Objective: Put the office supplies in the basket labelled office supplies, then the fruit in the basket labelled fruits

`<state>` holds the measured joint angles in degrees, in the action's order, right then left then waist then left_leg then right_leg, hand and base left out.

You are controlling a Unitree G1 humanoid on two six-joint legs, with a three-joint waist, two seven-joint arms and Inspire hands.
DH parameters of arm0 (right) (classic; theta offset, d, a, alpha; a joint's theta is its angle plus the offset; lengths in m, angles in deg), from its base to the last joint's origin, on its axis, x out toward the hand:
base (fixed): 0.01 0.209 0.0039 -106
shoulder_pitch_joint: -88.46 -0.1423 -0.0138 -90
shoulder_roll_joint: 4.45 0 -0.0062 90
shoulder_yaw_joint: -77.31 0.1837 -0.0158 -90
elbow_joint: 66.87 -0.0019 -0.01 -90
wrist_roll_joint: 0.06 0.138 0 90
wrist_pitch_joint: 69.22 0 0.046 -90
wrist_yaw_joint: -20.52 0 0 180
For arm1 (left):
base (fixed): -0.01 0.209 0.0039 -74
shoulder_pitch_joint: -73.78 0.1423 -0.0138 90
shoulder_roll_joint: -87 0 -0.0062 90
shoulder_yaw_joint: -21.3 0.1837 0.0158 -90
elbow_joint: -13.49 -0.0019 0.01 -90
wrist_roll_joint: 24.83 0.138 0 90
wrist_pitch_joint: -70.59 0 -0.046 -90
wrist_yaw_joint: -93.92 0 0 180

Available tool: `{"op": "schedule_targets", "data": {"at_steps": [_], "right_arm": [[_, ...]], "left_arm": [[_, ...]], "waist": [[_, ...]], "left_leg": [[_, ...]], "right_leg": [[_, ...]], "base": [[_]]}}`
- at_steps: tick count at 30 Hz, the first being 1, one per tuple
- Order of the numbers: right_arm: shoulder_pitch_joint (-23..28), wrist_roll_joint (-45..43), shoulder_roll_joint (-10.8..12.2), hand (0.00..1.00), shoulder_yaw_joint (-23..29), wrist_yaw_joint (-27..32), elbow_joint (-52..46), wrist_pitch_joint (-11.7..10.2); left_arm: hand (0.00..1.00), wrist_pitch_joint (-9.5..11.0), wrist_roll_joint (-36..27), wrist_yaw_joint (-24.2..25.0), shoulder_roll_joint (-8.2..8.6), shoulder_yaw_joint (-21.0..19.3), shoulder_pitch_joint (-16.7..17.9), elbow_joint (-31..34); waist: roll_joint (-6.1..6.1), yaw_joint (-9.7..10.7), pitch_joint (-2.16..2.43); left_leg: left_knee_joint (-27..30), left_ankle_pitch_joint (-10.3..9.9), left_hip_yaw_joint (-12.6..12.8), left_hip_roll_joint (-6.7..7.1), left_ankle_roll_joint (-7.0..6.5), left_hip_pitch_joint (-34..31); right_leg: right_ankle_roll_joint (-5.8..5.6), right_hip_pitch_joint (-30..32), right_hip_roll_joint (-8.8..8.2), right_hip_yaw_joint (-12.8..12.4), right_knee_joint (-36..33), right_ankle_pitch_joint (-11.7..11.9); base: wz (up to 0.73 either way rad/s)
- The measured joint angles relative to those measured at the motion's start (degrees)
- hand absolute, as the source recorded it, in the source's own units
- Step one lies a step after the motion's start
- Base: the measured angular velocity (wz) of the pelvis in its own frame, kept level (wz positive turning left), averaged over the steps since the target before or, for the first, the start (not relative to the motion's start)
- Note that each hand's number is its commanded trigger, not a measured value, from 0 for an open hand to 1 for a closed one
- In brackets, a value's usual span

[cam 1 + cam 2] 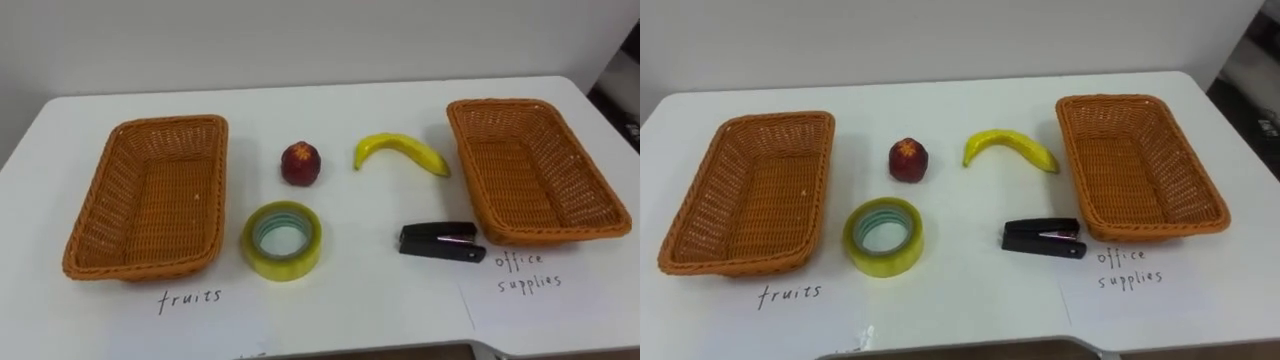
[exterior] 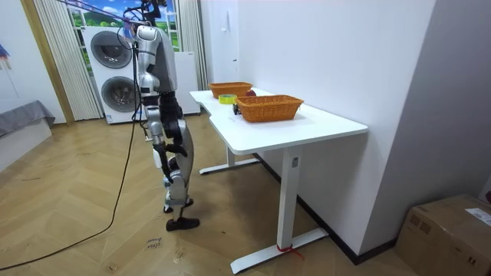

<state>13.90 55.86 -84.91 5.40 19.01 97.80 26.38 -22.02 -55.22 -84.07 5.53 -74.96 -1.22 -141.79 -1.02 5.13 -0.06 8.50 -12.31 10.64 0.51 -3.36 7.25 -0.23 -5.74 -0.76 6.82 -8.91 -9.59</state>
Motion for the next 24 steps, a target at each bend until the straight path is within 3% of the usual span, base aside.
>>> {"op": "schedule_targets", "data": {"at_steps": [5, 10, 16, 19, 24], "right_arm": [[0.14, 3.54, -0.19, 0.0, 5.77, 6.33, -5.99, 0.0], [-0.14, 9.92, -0.37, 0.0, 10.77, 14.29, -16.03, -0.86], [1.06, 11.17, -1.27, 0.0, 17.21, 26.51, -30.65, -5.08], [0.99, 10.01, -3.03, 0.0, 20.55, 32.95, -36.68, -6.2], [0.17, 4.43, -5.81, 0.0, 22.07, 43.94, -46.27, -9.31]], "left_arm": [[0.0, 0.01, -0.48, -0.22, -0.84, -2.01, 0.3, 0.09], [0.0, -0.03, -0.32, -0.34, -1.33, -2.31, 0.46, 1.21], [0.0, 0.11, 0.45, -0.38, -2.18, -4.87, 2.87, 5.61], [0.0, 0.17, 1.3, -0.69, -2.25, -5.01, 4.8, 8.52], [0.0, 0.55, 1.38, -1.49, -2.27, -6.28, 4.84, 10.1]], "waist": [[-1.03, 2.01, 0.05], [-1.29, 4.38, 0.22], [-2.12, 5.66, 0.32], [-2.66, 6.48, 0.35], [-3.34, 6.6, 0.41]], "left_leg": [[-0.09, -0.16, 1.01, 0.04, -0.03, 0.21], [0.85, -0.57, 1.58, 0.04, -0.39, -1.55], [0.14, -0.59, 1.79, 0.15, -0.39, -1.65], [0.04, -0.58, 1.86, 0.22, -0.4, -1.59], [-0.71, -0.58, 2.45, 0.16, -0.39, -1.86]], "right_leg": [[-0.04, 0.79, 0.01, -1.36, -1.05, -0.36], [-0.15, 2.72, -0.16, -1.65, -1.94, -0.35], [-0.3, 3.52, -0.08, -2.13, -2.16, -0.54], [-0.39, 3.72, -0.11, -2.09, -2.99, -0.67], [-0.41, 4.72, 0.05, -2.94, -3.56, -0.69]], "base": [[-0.14], [-0.07], [-0.02], [0.0], [-0.06]]}}
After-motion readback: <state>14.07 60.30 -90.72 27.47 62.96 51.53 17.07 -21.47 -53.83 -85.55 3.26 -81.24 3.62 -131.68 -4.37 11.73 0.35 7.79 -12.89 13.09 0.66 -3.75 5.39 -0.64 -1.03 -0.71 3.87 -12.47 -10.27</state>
